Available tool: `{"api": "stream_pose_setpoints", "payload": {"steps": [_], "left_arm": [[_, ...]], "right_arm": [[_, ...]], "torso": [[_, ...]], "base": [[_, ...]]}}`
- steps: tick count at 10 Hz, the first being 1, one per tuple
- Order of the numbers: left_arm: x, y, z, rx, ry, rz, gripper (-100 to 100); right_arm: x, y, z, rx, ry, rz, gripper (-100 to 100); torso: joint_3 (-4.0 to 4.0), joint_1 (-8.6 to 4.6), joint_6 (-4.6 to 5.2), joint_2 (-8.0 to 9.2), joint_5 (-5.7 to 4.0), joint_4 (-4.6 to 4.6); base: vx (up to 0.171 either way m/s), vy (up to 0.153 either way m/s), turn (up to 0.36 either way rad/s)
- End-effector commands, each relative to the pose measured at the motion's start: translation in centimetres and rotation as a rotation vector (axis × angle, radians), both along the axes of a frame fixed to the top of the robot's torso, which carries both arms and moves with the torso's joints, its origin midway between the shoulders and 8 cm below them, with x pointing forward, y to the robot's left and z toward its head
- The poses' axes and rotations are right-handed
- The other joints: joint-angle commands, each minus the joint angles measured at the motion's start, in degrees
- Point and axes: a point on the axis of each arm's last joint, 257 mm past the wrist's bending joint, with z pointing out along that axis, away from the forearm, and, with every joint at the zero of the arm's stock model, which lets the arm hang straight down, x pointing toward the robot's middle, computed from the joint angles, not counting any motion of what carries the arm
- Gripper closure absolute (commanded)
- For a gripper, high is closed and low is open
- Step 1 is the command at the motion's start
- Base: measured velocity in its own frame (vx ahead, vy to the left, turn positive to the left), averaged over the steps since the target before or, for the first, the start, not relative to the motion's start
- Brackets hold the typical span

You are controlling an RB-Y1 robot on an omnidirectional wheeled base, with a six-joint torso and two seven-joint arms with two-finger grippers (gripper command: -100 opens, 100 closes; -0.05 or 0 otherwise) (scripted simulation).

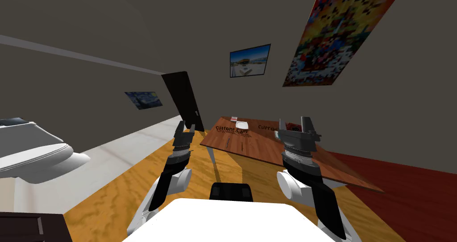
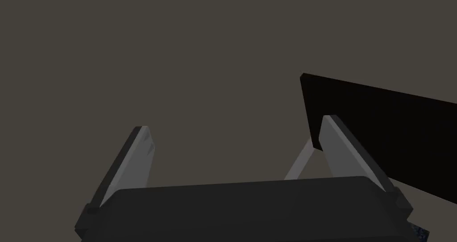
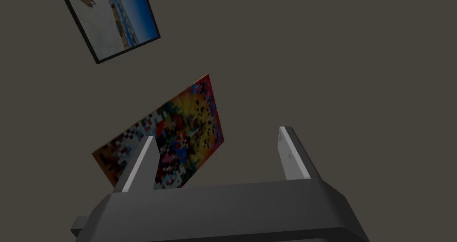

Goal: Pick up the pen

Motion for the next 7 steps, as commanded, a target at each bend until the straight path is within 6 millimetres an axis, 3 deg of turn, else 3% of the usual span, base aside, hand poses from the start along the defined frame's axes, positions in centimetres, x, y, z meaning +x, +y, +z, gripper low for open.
{"api": "stream_pose_setpoints", "payload": {"steps": [1, 4, 7], "left_arm": [[0.0, 0.0, 0.0, 0.000, 0.000, 0.000, 0], [0.0, 0.0, 0.0, 0.000, 0.000, 0.000, 0], [0.0, 0.0, 0.0, 0.000, 0.000, 0.000, 0]], "right_arm": [[0.5, 0.5, -0.6, -0.037, 0.026, 0.020, -100], [1.7, 1.2, -2.7, -0.094, 0.095, 0.053, -100], [3.6, 1.4, -7.1, -0.151, 0.222, 0.087, -100]], "torso": [[0.00, 0.00, 0.00, 0.00, 0.00, 0.00], [0.12, 0.05, -0.01, 0.21, 0.01, 0.04], [0.14, 0.17, -0.02, 0.25, 0.04, 0.06]], "base": [[-0.021, 0.016, 0.102], [-0.056, 0.024, 0.124], [-0.066, 0.055, 0.193]]}}
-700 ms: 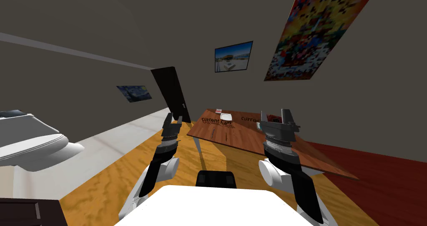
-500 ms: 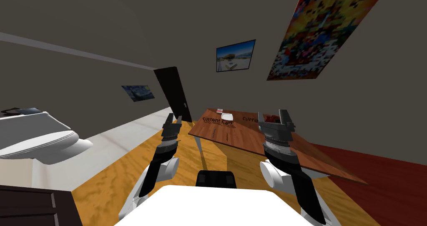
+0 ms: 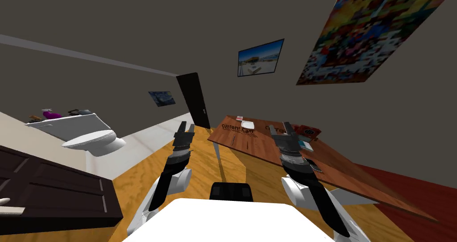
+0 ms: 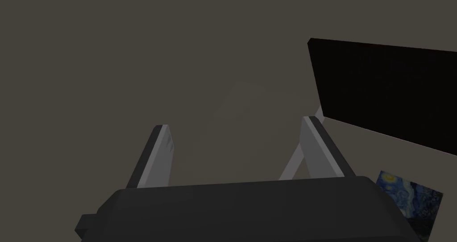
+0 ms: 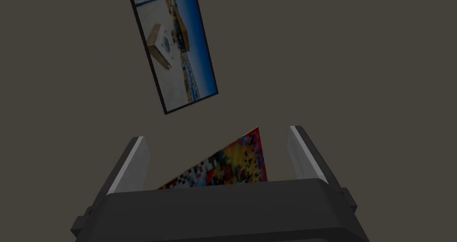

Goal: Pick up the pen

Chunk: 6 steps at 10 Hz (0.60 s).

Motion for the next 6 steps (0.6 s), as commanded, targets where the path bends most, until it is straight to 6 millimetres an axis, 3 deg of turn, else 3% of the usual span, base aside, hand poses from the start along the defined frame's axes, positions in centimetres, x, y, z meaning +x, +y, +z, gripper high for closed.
{"api": "stream_pose_setpoints", "payload": {"steps": [1, 2, 3, 5, 6], "left_arm": [[0.0, 0.0, 0.0, 0.000, 0.000, 0.000, 0], [0.0, 0.0, 0.0, 0.000, 0.000, 0.000, 0], [0.0, 0.0, 0.0, 0.000, 0.000, 0.000, 0], [0.0, 0.0, 0.0, 0.000, 0.000, 0.000, 0], [0.0, 0.0, 0.0, 0.000, 0.000, 0.000, 0]], "right_arm": [[0.9, 0.1, -3.2, -0.031, 0.086, 0.015, -100], [1.4, 0.0, -5.3, -0.050, 0.142, 0.023, -100], [1.5, -0.2, -5.8, -0.048, 0.153, 0.020, -100], [2.2, -0.7, -10.5, -0.083, 0.278, 0.036, -100], [2.3, -1.1, -11.5, -0.082, 0.298, 0.030, -100]], "torso": [[0.00, 0.00, 0.00, 0.00, 0.00, 0.00], [0.00, 0.02, 0.02, 0.00, 0.00, 0.00], [0.01, 0.04, 0.02, 0.01, 0.01, 0.00], [-0.05, -0.04, 0.01, -0.10, -0.01, -0.02], [-0.06, -0.02, 0.02, -0.10, 0.00, -0.02]], "base": [[-0.063, 0.064, 0.243], [-0.063, 0.073, 0.258], [-0.046, 0.046, 0.076], [-0.034, 0.058, 0.240], [-0.019, 0.048, 0.121]]}}
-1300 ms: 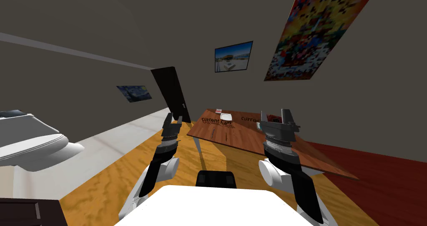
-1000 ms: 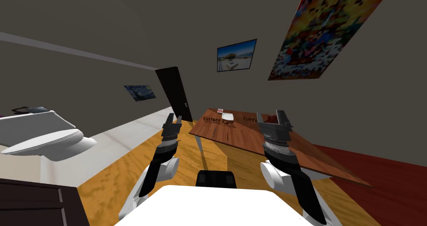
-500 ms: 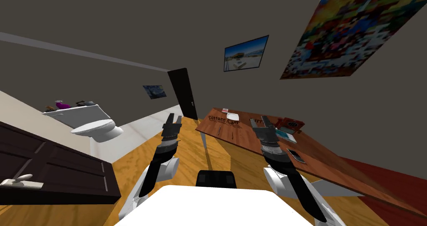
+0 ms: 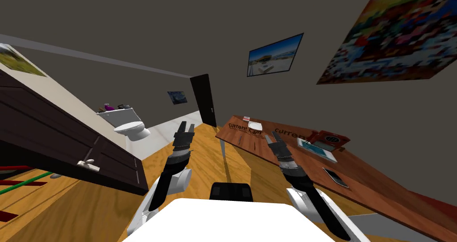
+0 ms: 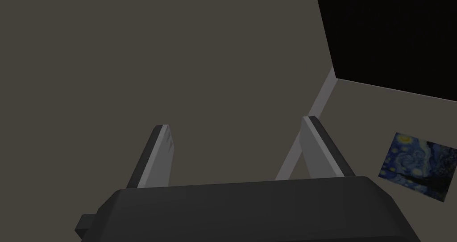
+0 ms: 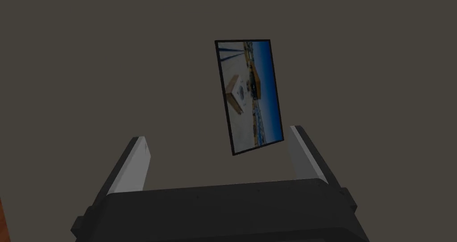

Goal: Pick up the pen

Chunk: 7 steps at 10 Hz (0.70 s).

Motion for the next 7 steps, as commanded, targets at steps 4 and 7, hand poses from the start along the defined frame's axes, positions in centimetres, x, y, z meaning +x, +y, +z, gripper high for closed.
{"api": "stream_pose_setpoints", "payload": {"steps": [4, 7], "left_arm": [[0.0, 0.0, 0.0, 0.000, 0.000, 0.000, 0], [0.0, 0.0, 0.0, 0.000, 0.000, 0.000, 0]], "right_arm": [[-0.2, -1.4, -7.3, -0.034, 0.179, 0.006, -100], [-1.4, -2.3, -13.2, -0.063, 0.330, 0.020, -100]], "torso": [[-0.03, 0.00, -0.03, -0.04, 0.00, -0.01], [-0.04, -0.01, 0.02, -0.07, 0.00, -0.02]], "base": [[-0.007, 0.048, 0.170], [0.006, 0.062, 0.191]]}}
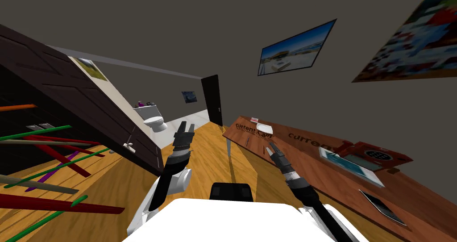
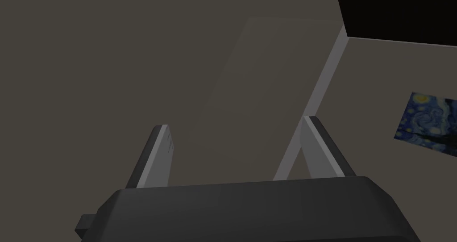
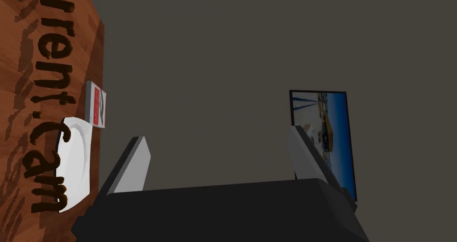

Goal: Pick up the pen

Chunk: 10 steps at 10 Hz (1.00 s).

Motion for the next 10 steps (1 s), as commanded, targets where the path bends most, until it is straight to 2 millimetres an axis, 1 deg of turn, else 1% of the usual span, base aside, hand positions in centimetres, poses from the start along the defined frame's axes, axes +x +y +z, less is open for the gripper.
{"api": "stream_pose_setpoints", "payload": {"steps": [1, 2, 3, 4, 5, 6, 7, 8, 9, 10], "left_arm": [[0.0, 0.0, 0.0, 0.000, 0.000, 0.000, 0], [0.0, 0.0, 0.0, 0.000, 0.000, 0.000, 0], [0.0, 0.0, 0.0, 0.000, 0.000, 0.000, 0], [0.0, 0.0, 0.0, 0.000, 0.000, 0.000, 0], [0.0, 0.0, 0.0, 0.000, 0.000, 0.000, 0], [0.0, 0.0, 0.0, 0.000, 0.000, 0.000, 0], [0.0, 0.0, 0.0, 0.000, 0.000, 0.000, 0], [0.0, 0.0, 0.0, 0.000, 0.000, 0.000, 0], [0.0, 0.0, 0.0, 0.000, 0.000, 0.000, 0], [0.0, 0.0, 0.0, 0.000, 0.000, 0.000, 0]], "right_arm": [[-0.5, -0.4, -2.9, -0.007, 0.063, -0.007, -100], [-0.5, -0.5, -3.1, -0.007, 0.069, -0.010, -100], [-1.5, -1.0, -6.0, -0.021, 0.145, -0.002, -100], [-1.7, -1.4, -6.8, -0.022, 0.162, -0.010, -100], [-3.1, -2.1, -9.6, -0.036, 0.240, -0.003, -100], [-3.4, -2.5, -10.4, -0.038, 0.257, -0.012, -100], [-4.7, -2.8, -12.5, -0.049, 0.321, 0.001, -100], [-5.3, -3.6, -13.8, -0.053, 0.350, -0.014, -100], [-5.3, -3.7, -13.9, -0.053, 0.352, -0.015, -100], [-7.1, -4.2, -16.2, -0.065, 0.423, -0.006, -100]], "torso": [[0.00, 0.00, 0.00, 0.00, 0.00, 0.00], [0.01, -0.06, 0.06, 0.03, 0.00, 0.00], [0.03, -0.18, 0.06, 0.06, -0.03, 0.01], [0.03, -0.15, 0.00, 0.05, -0.03, 0.01], [0.01, -0.16, 0.07, 0.01, -0.03, 0.00], [-0.02, -0.07, 0.03, -0.04, -0.01, -0.01], [-0.03, -0.10, 0.05, -0.06, -0.01, -0.01], [-0.05, -0.09, 0.03, -0.08, -0.01, -0.02], [-0.04, -0.12, 0.06, -0.07, -0.01, -0.02], [-0.01, -0.19, 0.08, -0.01, -0.03, -0.01]], "base": [[0.006, 0.055, 0.128], [-0.004, 0.015, -0.021], [-0.001, 0.036, 0.299], [0.016, 0.032, 0.137], [0.034, 0.065, 0.193], [0.032, 0.049, 0.137], [0.039, 0.052, 0.265], [0.035, 0.042, 0.146], [0.016, 0.015, 0.001], [0.037, 0.034, 0.273]]}}
